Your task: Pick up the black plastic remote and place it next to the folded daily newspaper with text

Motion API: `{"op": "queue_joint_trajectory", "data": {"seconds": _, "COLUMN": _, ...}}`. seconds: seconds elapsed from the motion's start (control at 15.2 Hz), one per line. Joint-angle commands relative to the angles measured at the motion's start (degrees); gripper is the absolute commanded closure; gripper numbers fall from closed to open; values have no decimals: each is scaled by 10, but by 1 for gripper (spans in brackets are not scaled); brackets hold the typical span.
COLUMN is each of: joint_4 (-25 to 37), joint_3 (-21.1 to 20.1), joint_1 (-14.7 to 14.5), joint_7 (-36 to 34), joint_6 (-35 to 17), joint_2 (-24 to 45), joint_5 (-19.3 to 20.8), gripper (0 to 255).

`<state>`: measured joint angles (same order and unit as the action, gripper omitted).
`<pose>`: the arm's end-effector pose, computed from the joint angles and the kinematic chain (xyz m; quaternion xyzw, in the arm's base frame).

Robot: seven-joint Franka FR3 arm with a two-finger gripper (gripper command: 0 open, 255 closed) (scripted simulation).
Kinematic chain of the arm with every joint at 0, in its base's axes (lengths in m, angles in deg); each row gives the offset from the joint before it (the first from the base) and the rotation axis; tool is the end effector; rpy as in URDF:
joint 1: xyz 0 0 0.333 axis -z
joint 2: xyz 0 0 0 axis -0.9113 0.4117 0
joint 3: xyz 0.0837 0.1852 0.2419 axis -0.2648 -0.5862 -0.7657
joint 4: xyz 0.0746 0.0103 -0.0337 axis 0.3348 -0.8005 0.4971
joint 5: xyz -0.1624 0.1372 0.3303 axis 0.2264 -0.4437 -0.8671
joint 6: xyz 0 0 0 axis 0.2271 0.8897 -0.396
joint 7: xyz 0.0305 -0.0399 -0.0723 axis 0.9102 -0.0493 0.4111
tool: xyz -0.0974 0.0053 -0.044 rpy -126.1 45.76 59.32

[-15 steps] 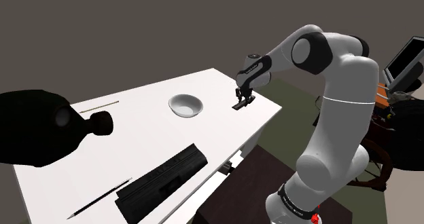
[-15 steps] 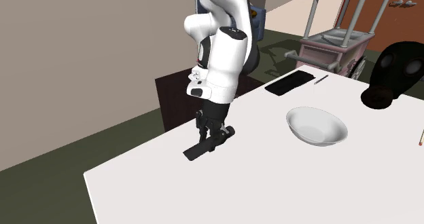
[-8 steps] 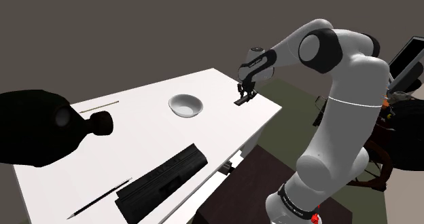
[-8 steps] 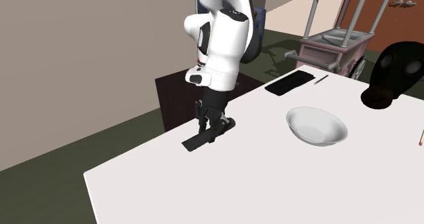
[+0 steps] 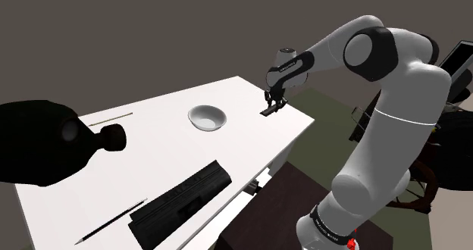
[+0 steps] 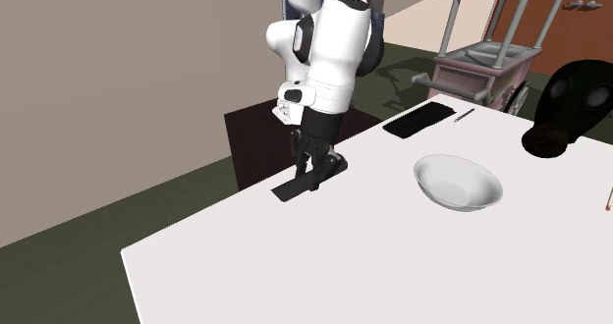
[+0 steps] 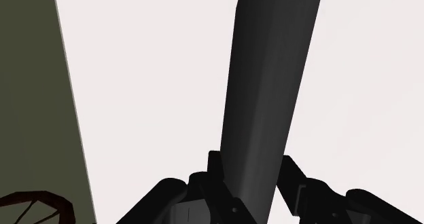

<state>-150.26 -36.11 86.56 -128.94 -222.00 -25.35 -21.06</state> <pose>0.4807 -0.3379 0.3113 0.6991 -0.7059 0.0679 0.0917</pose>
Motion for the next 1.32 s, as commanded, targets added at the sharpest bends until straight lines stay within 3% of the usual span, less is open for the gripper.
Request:
{"op": "queue_joint_trajectory", "data": {"seconds": 0.0, "joint_4": -29, "joint_3": -3, "joint_1": -18, "joint_7": -30, "joint_6": 0, "joint_2": -24, "joint_5": 13, "gripper": 255}}
{"op": "queue_joint_trajectory", "data": {"seconds": 0.66, "joint_4": -164, "joint_3": -46, "joint_1": -96, "joint_7": -189, "joint_6": 4, "joint_2": -133, "joint_5": 68, "gripper": 255}}
{"op": "queue_joint_trajectory", "data": {"seconds": 1.25, "joint_4": -232, "joint_3": -116, "joint_1": -162, "joint_7": -325, "joint_6": 30, "joint_2": -196, "joint_5": 70, "gripper": 255}}
